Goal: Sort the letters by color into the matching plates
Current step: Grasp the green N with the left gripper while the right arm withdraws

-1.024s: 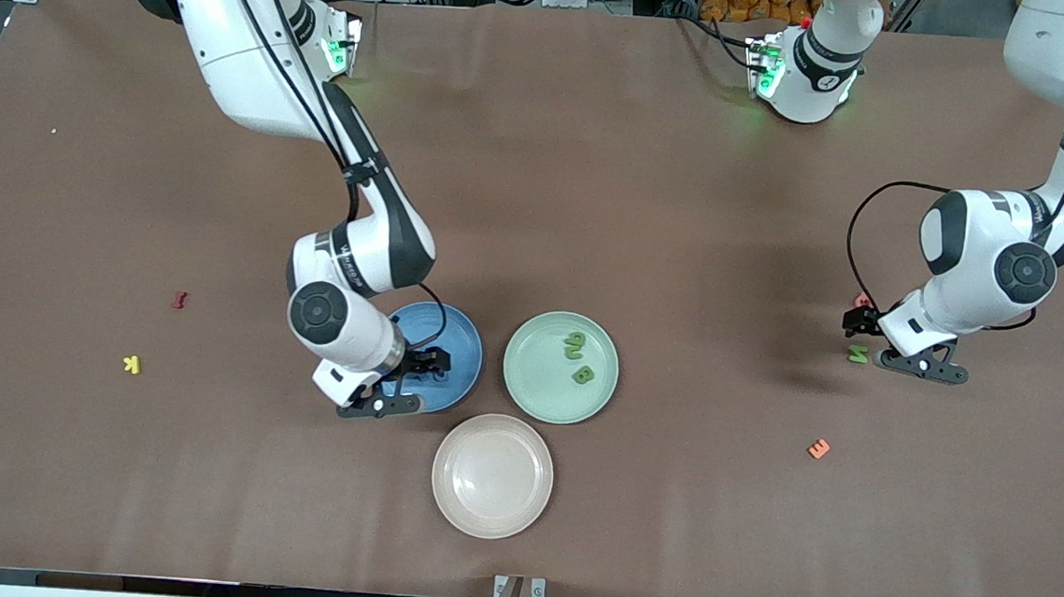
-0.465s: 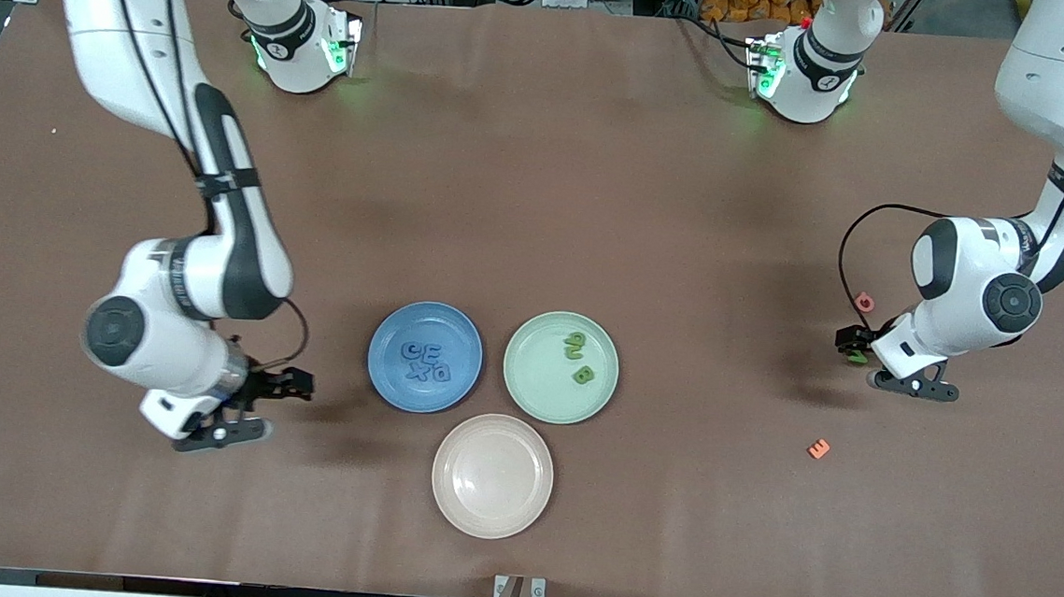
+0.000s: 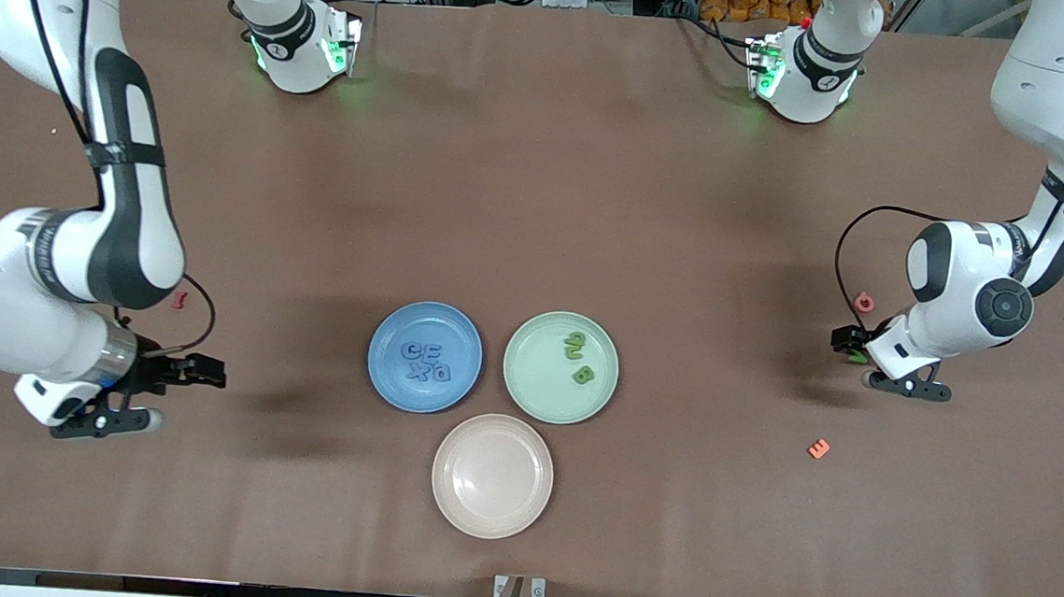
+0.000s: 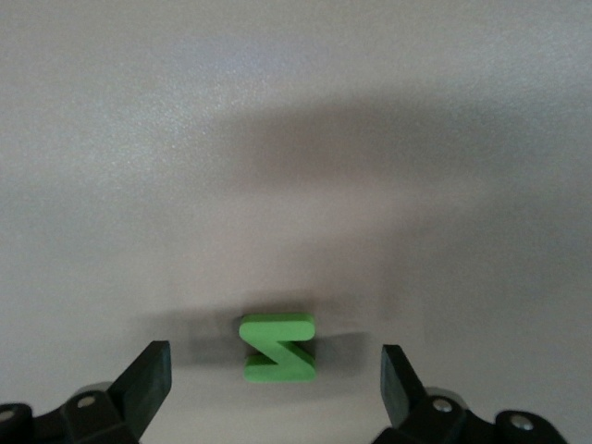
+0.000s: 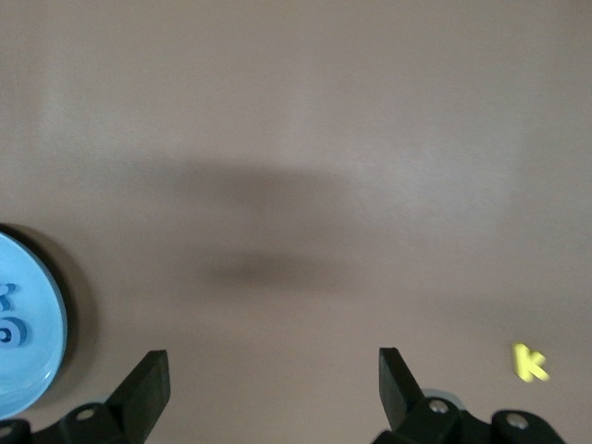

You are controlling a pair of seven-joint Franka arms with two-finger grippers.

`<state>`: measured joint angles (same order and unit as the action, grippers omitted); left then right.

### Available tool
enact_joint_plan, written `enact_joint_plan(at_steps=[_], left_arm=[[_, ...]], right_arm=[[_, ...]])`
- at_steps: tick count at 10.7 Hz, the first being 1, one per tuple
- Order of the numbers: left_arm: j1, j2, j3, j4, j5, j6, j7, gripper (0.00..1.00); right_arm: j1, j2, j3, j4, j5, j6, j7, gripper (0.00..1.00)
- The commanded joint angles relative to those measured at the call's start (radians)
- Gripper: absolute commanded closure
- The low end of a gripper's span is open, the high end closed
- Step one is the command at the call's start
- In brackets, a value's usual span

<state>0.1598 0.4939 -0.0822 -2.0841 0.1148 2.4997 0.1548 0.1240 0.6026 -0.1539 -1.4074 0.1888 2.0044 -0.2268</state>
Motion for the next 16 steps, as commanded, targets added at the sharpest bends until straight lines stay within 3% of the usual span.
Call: enact_joint_plan(at_steps=[1, 4, 5, 6, 11, 16], left_arm=[[0.006, 0.012, -0.002, -0.019, -0.004, 0.059, 0.006, 0.0], [0.007, 0.012, -0.002, -0.024, -0.004, 0.061, 0.009, 0.0], [0.007, 0.011, -0.002, -0.024, -0.004, 0.062, 0.009, 0.33], [0.021, 0.009, -0.002, -0.024, -0.006, 0.062, 0.008, 0.99], [0.02, -0.009, -0.002, -0.036, -0.017, 0.062, -0.041, 1.0], [0.012, -0.026, -0.051, 0.033, -0.018, 0.038, -0.148, 1.0]], right_arm=[[-0.004, -0.154, -0.024, -0.044, -0.057, -0.158, 0.0, 0.0], [-0.017, -0.278, -0.024, -0.042, -0.087, -0.355, 0.003, 0.0], [-0.012, -0.318, -0.024, -0.042, -0.088, -0.402, 0.017, 0.0], [-0.006, -0.355, -0.019, -0.044, -0.088, -0.445, 0.061, 0.0], [0.072, -0.498, -0.013, -0.042, -0.15, -0.567, 0.317, 0.0], [0.048, -0.526, -0.029, -0.028, -0.164, -0.586, 0.322, 0.0]])
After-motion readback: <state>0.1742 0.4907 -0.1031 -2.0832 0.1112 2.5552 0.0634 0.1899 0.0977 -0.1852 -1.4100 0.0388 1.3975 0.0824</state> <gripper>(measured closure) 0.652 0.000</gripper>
